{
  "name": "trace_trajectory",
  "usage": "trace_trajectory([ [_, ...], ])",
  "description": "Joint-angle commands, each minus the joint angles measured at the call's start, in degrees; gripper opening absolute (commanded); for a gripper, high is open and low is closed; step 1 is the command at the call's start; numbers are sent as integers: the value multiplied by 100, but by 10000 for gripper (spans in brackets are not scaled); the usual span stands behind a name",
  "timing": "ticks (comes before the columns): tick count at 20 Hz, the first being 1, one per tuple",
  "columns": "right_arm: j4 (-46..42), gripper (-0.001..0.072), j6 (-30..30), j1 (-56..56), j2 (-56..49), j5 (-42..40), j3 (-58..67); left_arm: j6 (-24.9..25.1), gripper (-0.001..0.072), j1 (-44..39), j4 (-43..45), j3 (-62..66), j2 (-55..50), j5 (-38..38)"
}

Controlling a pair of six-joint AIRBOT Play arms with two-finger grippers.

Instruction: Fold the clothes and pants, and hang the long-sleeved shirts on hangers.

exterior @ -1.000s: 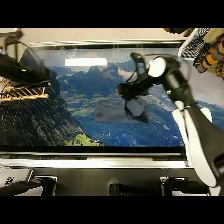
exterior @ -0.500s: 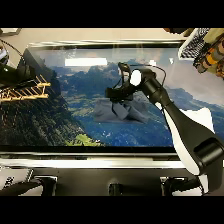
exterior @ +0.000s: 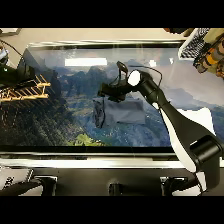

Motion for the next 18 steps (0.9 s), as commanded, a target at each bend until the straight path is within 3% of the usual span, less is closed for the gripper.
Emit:
trace_trajectory([
  [1, 459, 615, -11, -42, 262, -337, 2, -17, 16, 7, 0, -2, 4, -4],
  [5, 476, 619, -13, -977, 938, 356, 7, -17, 16, 7, 0, -2, 4, -26],
  [6, 479, 671, -151, -1419, 1117, 680, 7, -15, 16, 7, 0, -2, 4, -26],
  [11, 479, 672, -1333, -3733, 1397, 2192, -170, 2, 16, 7, 4, 0, 4, -70],
  [14, 717, 672, -1915, -4478, 1329, 1950, -1080, 2, 16, 7, 4, -2, 4, -68],
  [18, 1403, 672, -2894, -4483, 879, 1384, -2472, 2, 16, 7, 7, -2, -15, -66],
])
